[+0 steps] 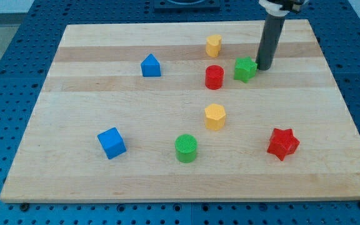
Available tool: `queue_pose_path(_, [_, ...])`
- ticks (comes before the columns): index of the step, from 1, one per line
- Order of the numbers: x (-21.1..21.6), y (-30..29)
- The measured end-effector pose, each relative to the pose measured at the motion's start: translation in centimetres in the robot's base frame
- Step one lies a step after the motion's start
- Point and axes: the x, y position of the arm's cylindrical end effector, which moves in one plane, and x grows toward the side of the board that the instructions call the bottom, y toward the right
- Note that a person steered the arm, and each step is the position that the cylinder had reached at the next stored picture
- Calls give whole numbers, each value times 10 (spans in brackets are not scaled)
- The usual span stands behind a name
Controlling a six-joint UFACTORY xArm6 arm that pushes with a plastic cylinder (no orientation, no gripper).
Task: Point your arm towards red star
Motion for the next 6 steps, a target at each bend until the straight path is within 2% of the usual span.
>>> queue_pose_path(2, [19,-43])
queue_pose_path(3, [19,-33])
queue_pose_path(4, [33,20])
queue_pose_path(5, [88,76])
queue_pose_path(6, [163,109])
